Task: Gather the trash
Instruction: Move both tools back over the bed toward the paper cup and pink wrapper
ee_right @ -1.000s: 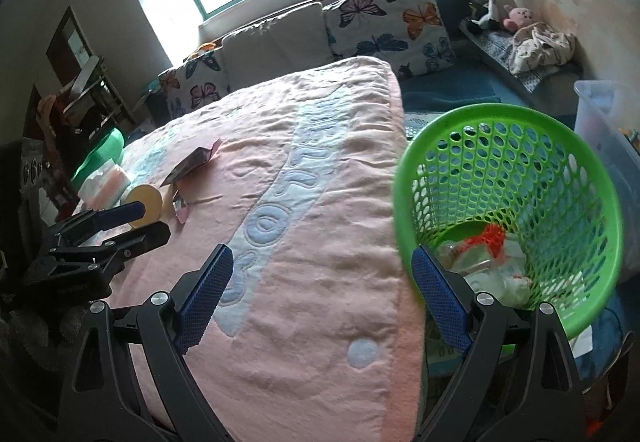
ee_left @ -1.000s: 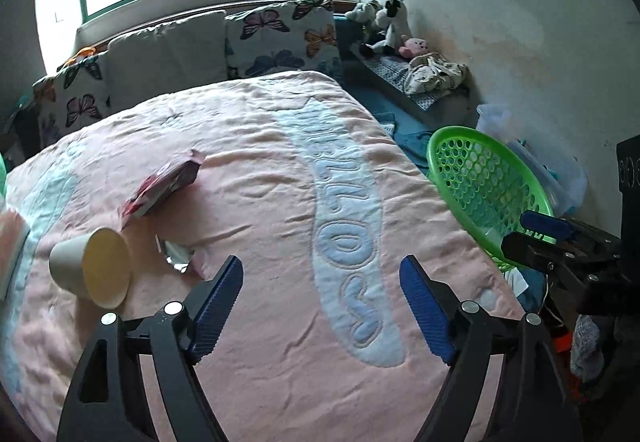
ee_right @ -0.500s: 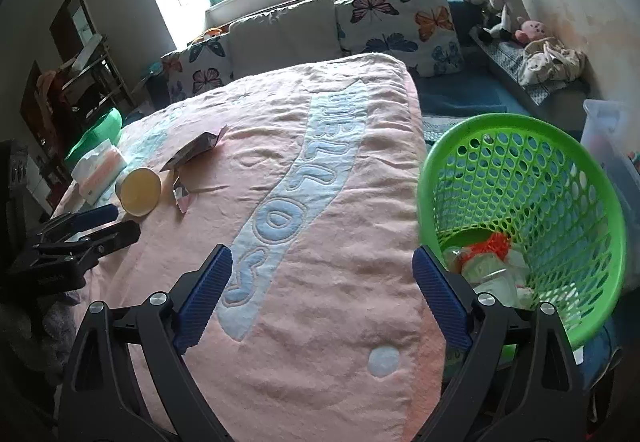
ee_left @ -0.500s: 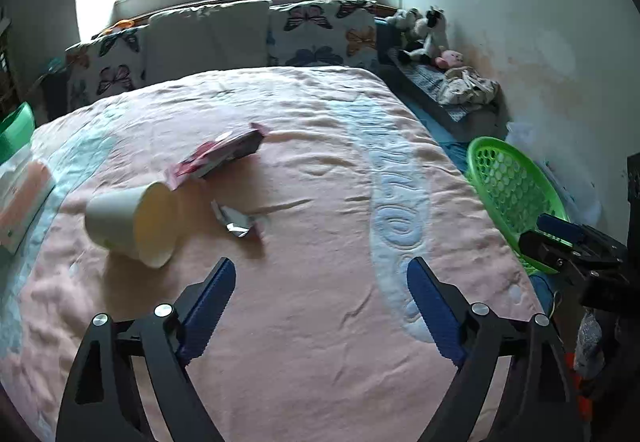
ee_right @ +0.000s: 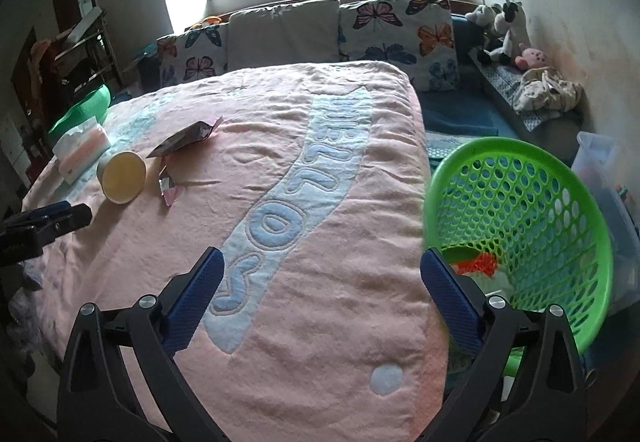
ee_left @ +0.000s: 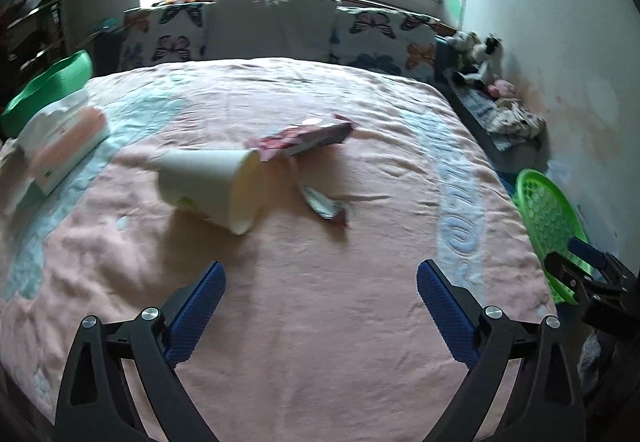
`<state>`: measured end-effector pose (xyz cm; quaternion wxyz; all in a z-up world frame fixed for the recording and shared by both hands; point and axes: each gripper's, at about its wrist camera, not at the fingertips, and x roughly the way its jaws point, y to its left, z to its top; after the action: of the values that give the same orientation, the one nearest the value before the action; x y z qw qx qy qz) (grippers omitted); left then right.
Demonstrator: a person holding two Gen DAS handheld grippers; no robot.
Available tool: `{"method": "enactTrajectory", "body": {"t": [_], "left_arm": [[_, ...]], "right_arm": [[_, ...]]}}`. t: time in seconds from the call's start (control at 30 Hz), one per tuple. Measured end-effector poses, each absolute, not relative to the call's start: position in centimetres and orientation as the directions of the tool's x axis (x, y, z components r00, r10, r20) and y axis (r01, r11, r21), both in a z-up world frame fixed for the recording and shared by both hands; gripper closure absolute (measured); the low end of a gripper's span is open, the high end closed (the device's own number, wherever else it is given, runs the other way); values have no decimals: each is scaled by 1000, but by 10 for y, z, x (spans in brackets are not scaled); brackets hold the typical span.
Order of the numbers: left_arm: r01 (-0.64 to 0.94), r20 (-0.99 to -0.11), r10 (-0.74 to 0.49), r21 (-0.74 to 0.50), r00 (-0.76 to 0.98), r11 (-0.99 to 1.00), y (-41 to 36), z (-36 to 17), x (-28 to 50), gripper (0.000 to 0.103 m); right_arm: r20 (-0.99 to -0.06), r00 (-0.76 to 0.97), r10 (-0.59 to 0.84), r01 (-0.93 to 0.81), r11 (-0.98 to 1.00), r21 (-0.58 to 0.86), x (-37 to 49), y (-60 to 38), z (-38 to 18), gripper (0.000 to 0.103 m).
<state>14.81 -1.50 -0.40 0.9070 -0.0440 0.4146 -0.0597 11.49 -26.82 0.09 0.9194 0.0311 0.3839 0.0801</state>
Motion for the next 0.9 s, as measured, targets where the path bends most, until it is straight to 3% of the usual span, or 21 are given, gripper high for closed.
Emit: {"method": "enactTrajectory", "body": {"t": [0.9], "left_arm": [[-212, -781, 13, -154, 625, 965, 70, -15, 152, 9]], "right_arm": [[-719, 599, 351, -395, 911, 116, 185, -178, 2, 5]]}}
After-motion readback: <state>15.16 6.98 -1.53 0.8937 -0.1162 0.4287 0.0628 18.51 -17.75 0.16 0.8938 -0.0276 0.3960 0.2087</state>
